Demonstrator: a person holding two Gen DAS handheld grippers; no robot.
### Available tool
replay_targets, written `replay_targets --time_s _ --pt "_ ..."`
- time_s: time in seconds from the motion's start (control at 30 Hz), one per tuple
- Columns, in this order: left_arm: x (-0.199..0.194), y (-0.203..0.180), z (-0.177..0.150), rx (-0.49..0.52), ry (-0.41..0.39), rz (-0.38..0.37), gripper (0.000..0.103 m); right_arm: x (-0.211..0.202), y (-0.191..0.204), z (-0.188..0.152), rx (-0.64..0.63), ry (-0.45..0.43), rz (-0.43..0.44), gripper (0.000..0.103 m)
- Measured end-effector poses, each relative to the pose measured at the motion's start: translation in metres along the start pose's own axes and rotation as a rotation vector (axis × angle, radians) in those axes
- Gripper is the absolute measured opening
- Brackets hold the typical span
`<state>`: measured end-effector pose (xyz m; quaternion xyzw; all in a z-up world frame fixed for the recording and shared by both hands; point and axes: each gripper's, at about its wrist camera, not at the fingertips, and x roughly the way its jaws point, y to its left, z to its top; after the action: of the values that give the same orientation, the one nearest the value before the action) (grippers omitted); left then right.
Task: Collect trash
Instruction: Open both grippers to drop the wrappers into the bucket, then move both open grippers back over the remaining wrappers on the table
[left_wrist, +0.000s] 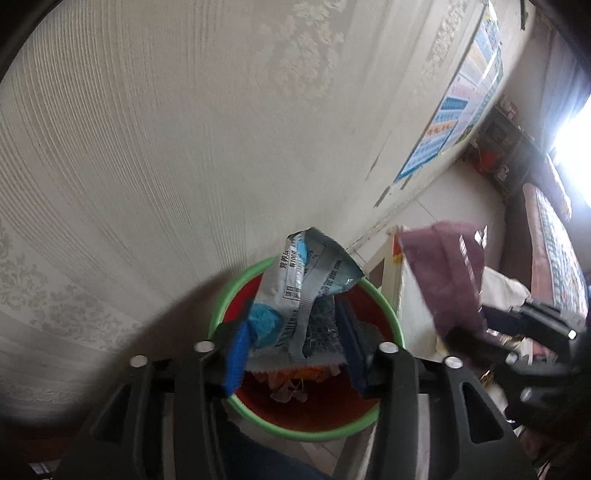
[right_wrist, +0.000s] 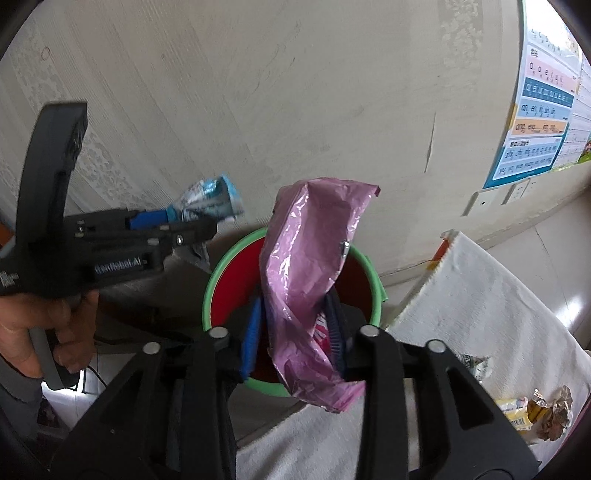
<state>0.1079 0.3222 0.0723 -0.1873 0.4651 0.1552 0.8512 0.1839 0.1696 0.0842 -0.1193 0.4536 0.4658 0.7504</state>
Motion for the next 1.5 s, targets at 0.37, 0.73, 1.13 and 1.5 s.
replay_targets --time_s 0.37,0.73,1.13,1.5 --pt "-0.005 -0.002 -0.006 -0.023 -0.034 0.002 0.09 -0.014 -0.007 -0.014 0.023 -0.006 -0.043 0.076" --pt "-0.025 -0.041 -0.025 0.044 -0.049 -0.029 0.093 -0.064 -0.023 -0.047 0.08 -0.054 -0.108 0.083" --pt "-0.028 -0.114 -0.051 0.147 -0.028 -0.082 0.095 -0.125 -0.066 -0.105 0.208 -0.118 -0.212 0.098" --pt "-0.013 -0.204 -0.067 0.281 0.016 -0.16 0.095 -0.172 -0.146 -0.17 0.376 -0.14 -0.359 0.098"
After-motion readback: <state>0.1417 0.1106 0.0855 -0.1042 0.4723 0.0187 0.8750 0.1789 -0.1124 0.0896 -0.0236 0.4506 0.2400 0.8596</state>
